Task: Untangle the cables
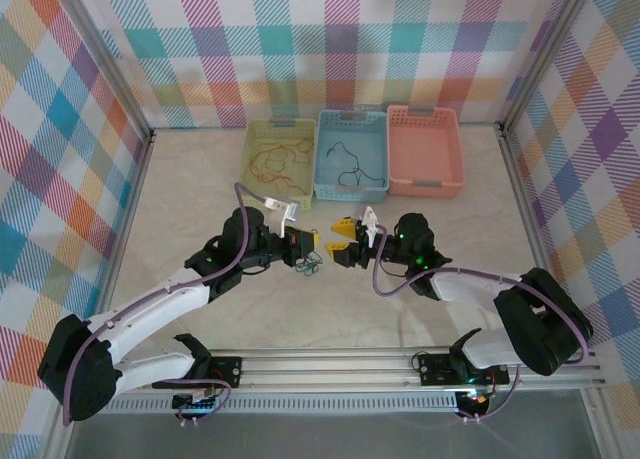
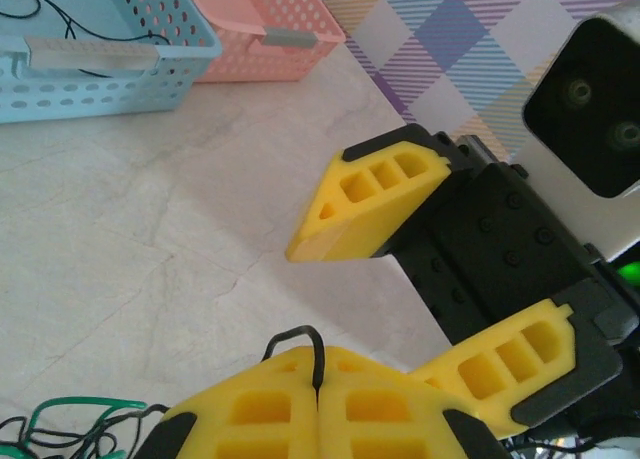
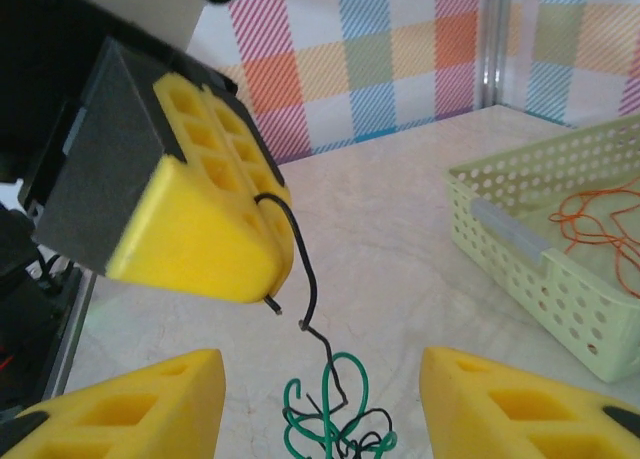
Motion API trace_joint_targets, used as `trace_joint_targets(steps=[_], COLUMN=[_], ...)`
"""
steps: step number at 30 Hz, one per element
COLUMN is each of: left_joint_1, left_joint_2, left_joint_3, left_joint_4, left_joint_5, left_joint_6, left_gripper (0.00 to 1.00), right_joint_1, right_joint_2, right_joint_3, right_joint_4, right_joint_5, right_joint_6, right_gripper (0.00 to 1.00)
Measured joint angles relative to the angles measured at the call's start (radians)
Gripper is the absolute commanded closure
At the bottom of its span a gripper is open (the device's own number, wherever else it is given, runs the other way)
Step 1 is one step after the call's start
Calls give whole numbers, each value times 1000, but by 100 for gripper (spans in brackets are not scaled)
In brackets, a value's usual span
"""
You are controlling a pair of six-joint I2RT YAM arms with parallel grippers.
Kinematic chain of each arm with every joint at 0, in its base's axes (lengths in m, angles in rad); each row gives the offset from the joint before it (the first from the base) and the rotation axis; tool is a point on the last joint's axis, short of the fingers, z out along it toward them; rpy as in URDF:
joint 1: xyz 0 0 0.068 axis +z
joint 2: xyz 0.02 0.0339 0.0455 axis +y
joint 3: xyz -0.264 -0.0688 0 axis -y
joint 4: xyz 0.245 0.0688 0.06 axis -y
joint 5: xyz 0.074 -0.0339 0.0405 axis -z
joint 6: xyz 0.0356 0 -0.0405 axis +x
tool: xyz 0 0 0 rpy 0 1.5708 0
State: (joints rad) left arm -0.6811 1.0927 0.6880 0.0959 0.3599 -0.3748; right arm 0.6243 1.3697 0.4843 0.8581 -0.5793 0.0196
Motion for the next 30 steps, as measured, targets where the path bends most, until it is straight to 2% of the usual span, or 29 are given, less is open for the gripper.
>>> trace_joint_targets(steps=[11, 20, 30], left_joint_1=[-37, -99, -120], left_joint_2=[-45, -31, -20], left_joint_3=[101, 231, 518], left_joint_4=[-96, -187, -315], left_joint_5=[78, 120, 118], left_joint_6=[-18, -30, -32], left_gripper=[100, 100, 100], right_joint_1=[32, 33, 33], right_joint_2=[49, 49, 83], right_joint_3=[0, 0, 5], right_joint_4=[42, 45, 15], right_joint_5=[-34, -32, -5], right_joint_6=[-63, -81, -81], right_gripper=[46, 67, 68])
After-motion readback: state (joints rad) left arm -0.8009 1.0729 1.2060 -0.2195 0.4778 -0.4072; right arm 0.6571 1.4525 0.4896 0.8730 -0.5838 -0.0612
